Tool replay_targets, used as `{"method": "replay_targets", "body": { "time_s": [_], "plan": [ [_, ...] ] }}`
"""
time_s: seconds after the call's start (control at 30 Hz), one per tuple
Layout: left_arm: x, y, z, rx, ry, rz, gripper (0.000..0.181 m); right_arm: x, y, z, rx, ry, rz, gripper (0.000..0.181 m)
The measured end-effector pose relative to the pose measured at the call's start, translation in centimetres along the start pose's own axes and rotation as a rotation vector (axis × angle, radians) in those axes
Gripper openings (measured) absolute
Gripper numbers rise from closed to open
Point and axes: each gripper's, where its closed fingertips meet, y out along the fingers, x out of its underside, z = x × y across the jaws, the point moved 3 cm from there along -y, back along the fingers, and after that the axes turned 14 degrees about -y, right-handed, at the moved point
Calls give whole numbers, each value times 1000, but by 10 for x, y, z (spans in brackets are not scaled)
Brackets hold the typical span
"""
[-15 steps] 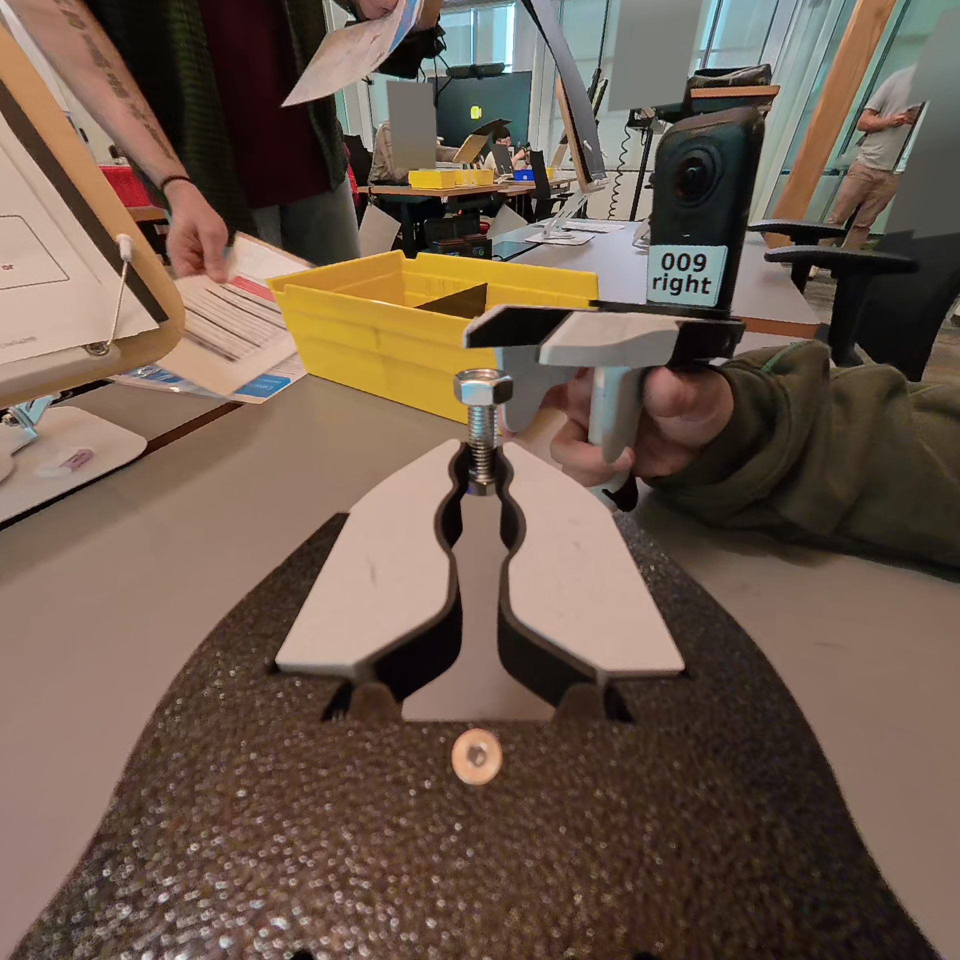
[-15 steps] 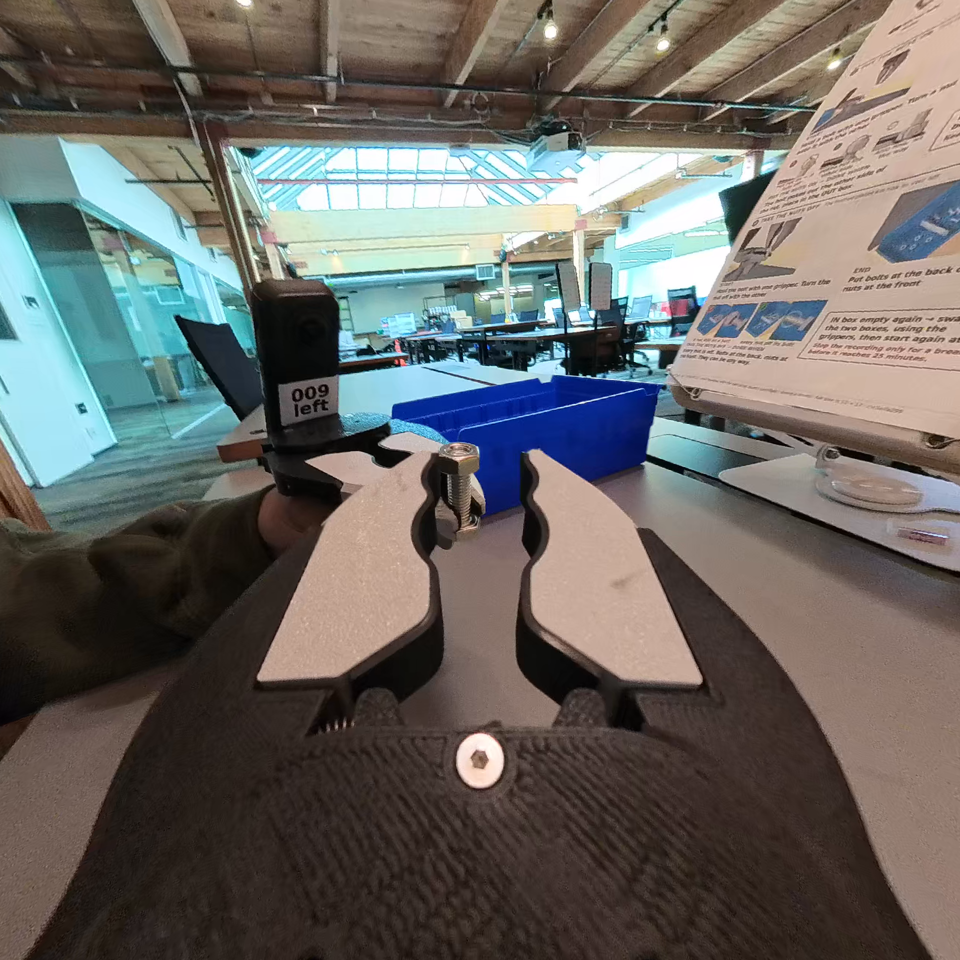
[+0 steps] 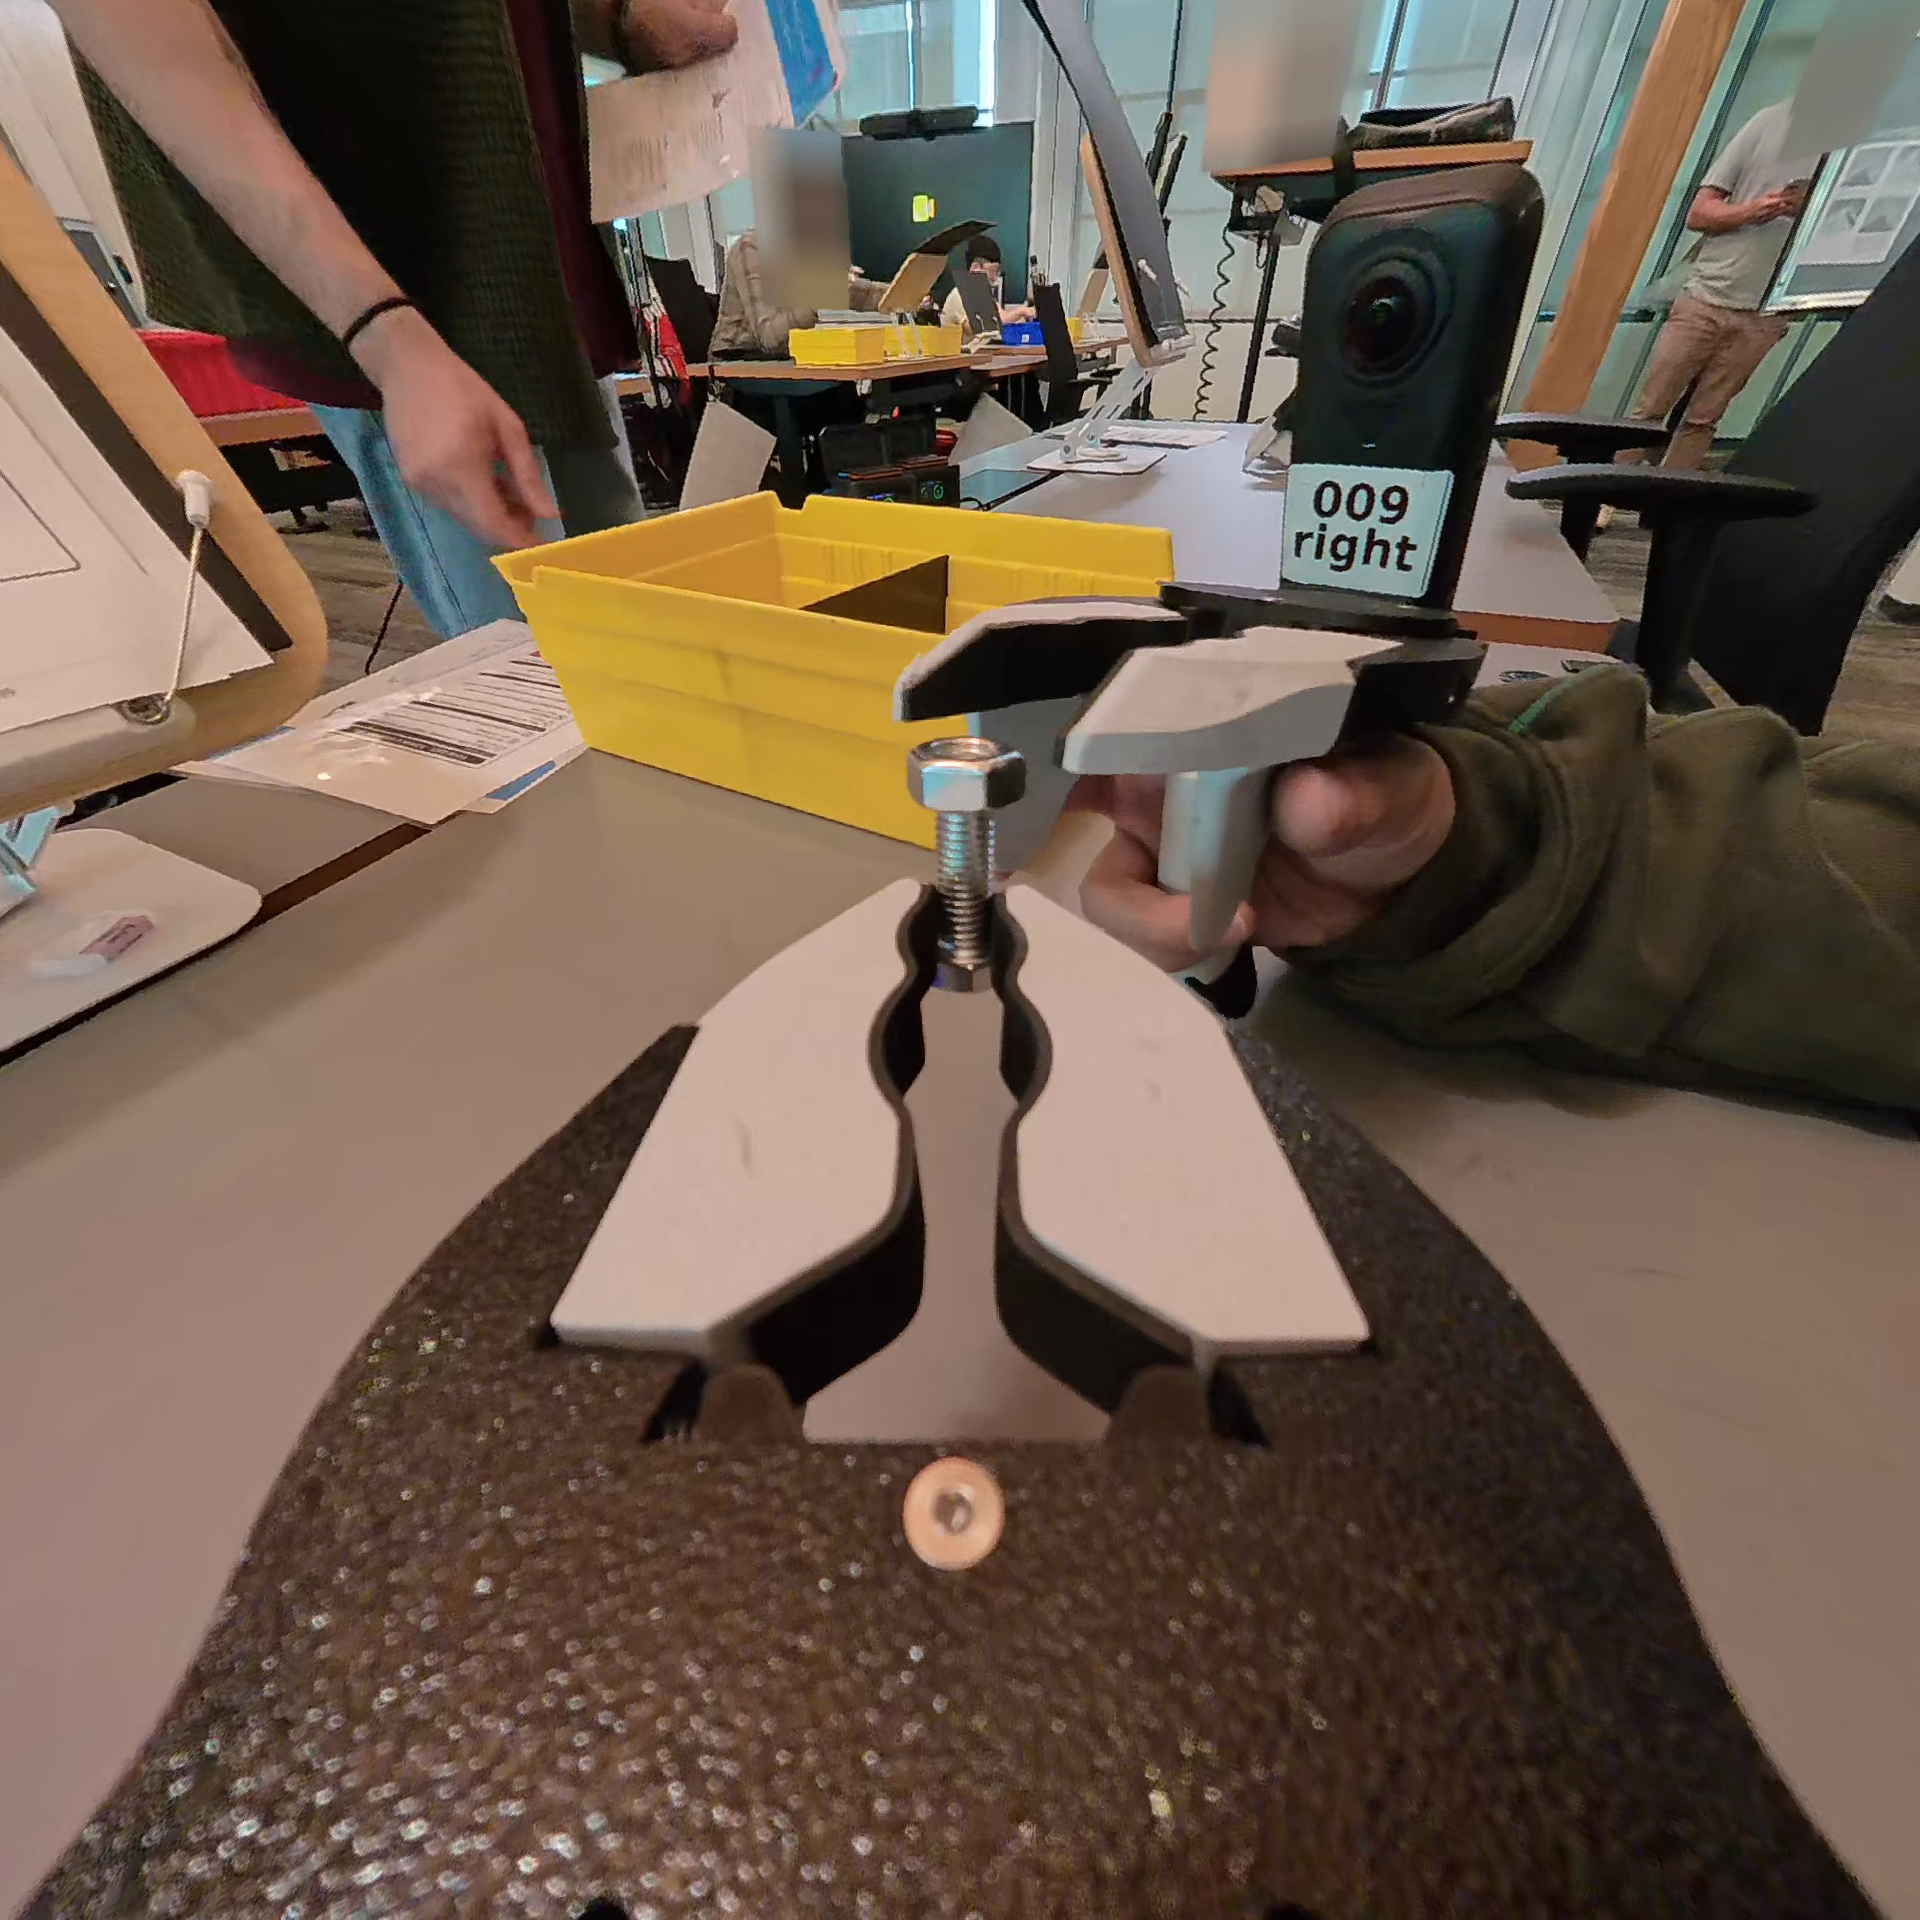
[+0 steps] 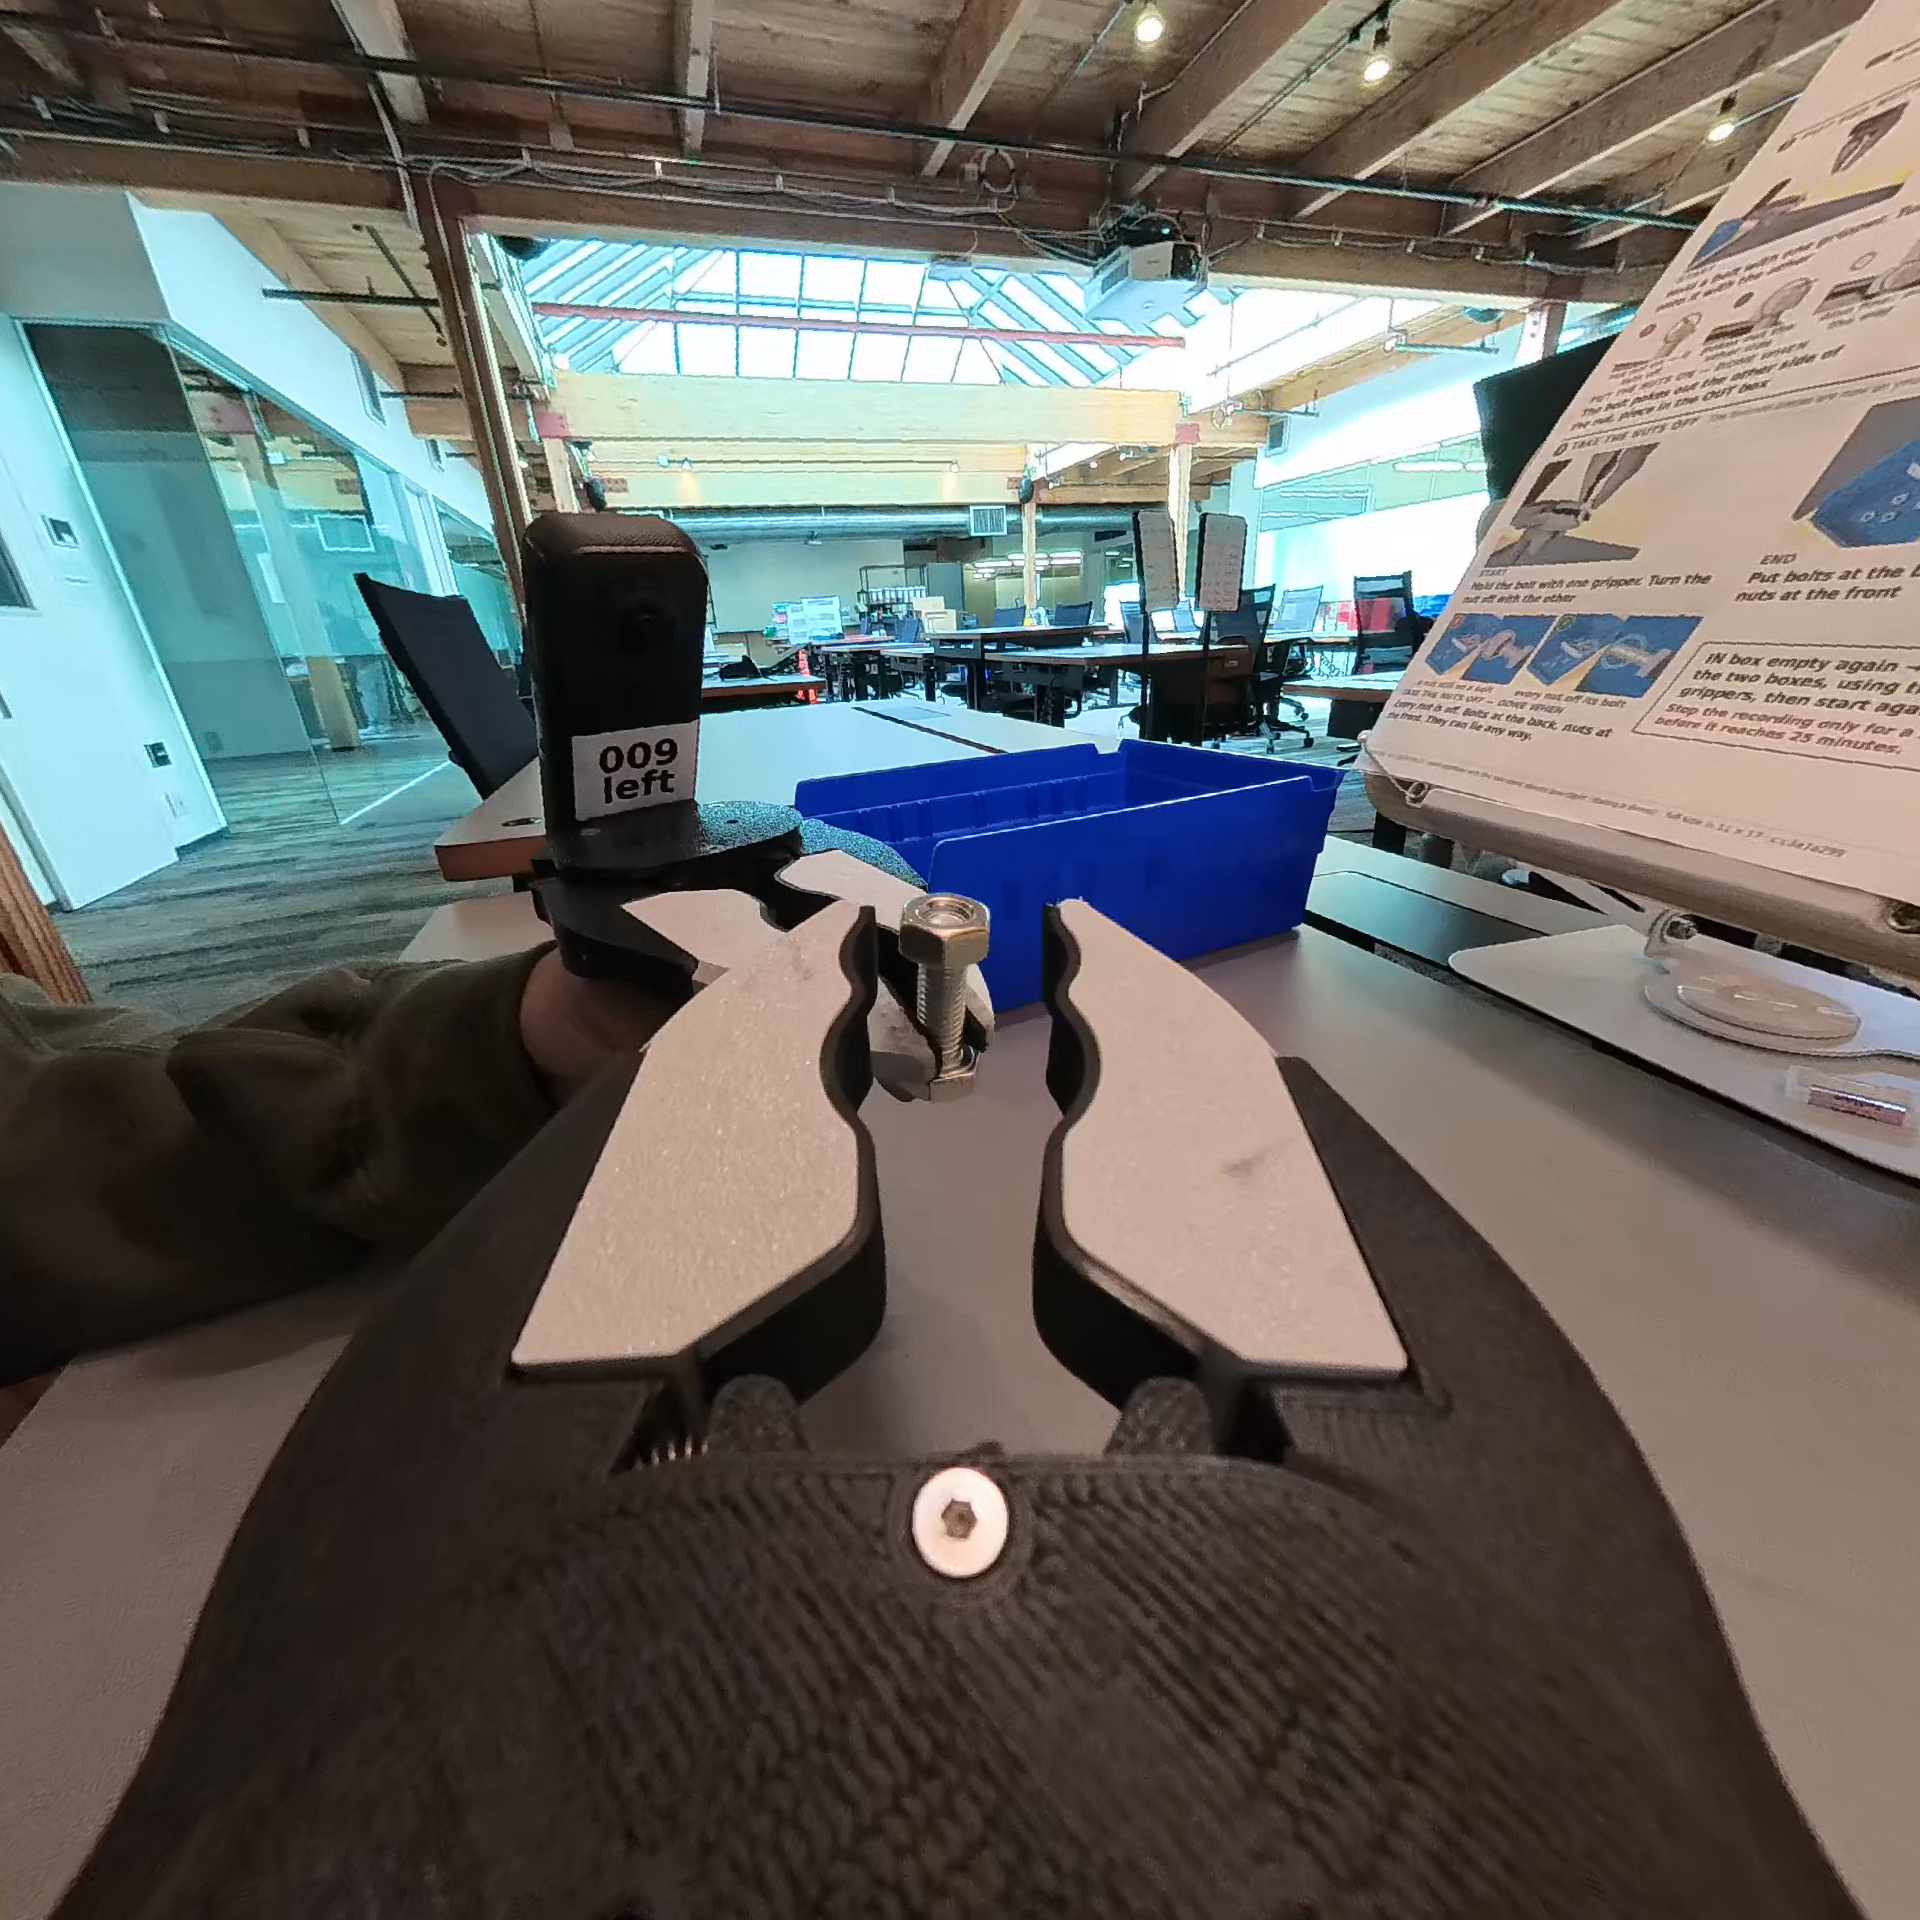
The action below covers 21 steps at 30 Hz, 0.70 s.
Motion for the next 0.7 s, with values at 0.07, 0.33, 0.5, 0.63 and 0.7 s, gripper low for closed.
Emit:
{"method": "replay_targets", "body": {
  "time_s": [0.07, 0.33, 0.5, 0.63, 0.7],
  "plan": [
    [1, 1, 0, -3, 4, -5, 9, 1, 1, -1, -6, 1, -7, 30],
    [-4, -1, 1, 8, -17, 37, 9, 4, 1, 3, 13, 20, -25, 29],
    [-5, -5, -3, -5, -9, 40, 9, 7, -13, 27, 119, 111, -11, 24],
    [-1, 1, 2, 1, 12, 18, 9, -2, -2, 5, 7, 67, 12, 33],
    [1, 3, 4, 2, 30, 2, 9, 0, 4, -2, -3, 42, -3, 32]
  ]
}}
